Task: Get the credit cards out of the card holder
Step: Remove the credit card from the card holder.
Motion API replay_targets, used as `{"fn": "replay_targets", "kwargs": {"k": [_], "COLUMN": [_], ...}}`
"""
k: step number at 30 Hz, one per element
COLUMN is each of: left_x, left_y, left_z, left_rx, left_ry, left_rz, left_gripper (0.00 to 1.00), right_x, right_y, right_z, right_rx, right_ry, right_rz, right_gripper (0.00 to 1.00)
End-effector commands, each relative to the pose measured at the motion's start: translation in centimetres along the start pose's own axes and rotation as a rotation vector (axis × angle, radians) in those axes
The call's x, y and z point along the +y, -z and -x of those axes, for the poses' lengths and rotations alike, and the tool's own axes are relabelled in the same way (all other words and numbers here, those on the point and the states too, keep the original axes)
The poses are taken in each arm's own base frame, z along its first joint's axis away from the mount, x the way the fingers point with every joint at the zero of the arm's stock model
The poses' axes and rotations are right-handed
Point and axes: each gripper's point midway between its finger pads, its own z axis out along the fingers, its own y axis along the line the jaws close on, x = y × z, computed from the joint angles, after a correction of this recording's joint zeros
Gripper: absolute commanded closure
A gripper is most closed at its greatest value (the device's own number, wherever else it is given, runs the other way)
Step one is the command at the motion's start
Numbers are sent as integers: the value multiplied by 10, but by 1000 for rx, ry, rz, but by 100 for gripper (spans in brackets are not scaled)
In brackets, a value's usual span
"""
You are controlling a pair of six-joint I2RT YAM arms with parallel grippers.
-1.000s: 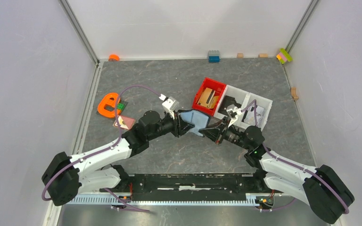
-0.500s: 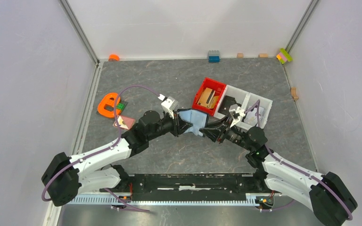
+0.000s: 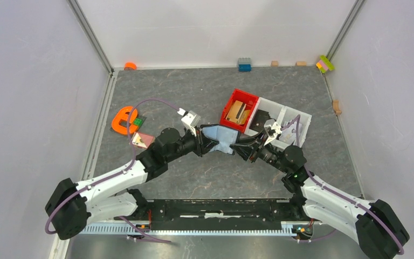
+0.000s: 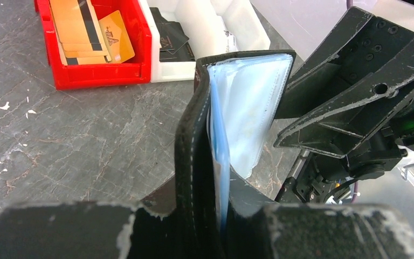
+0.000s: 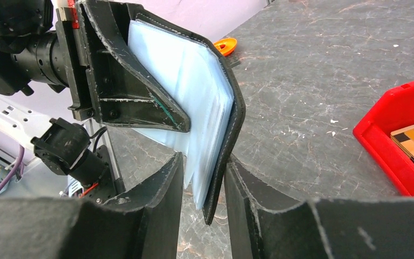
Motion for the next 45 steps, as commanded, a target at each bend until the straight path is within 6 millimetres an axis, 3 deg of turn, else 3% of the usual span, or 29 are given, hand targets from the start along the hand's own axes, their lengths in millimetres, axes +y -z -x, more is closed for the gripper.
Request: {"fn": "replay_targets", "kwargs": {"k": [1, 12, 19, 21, 23, 25, 28, 32, 38, 43, 45], "left_x": [-9, -18, -20, -18, -9, 16, 57, 68, 67, 62, 56], "left_y": [7, 7, 6, 6, 4, 4, 13, 17, 10, 11, 9], "left_z": [24, 26, 25, 25, 24, 21, 23, 22, 17, 18, 17], "left_rx": [-100, -92, -91, -93, -95, -84, -92, -94, -50, -52, -47], "left_ry": [22, 61, 58, 50, 43, 52, 59, 64, 52, -6, -20], "left_rz": [-39, -123, -136, -128, -81, 64, 307, 370, 375, 403, 376], "left_gripper": [98, 98, 97, 84, 61, 43, 30, 26, 26, 27, 27], "right_x": [3, 13, 15, 13, 11, 7, -11, -42, -46, -72, -69], "right_y": [-2, -8, -9, -8, -7, -6, -7, -9, -10, -4, -7], "right_z": [14, 7, 6, 7, 9, 9, 3, -8, -11, -21, -22], "right_rx": [-44, -8, -1, -9, -19, -20, 3, 78, 91, 131, 140], "right_ry": [34, 9, -2, 2, 6, 3, -4, -4, -16, -37, -38], "right_rz": [3, 72, 84, 74, 58, 31, -63, -225, -244, -392, -372], "right_gripper": [62, 71, 91, 97, 99, 99, 100, 100, 100, 100, 100]}}
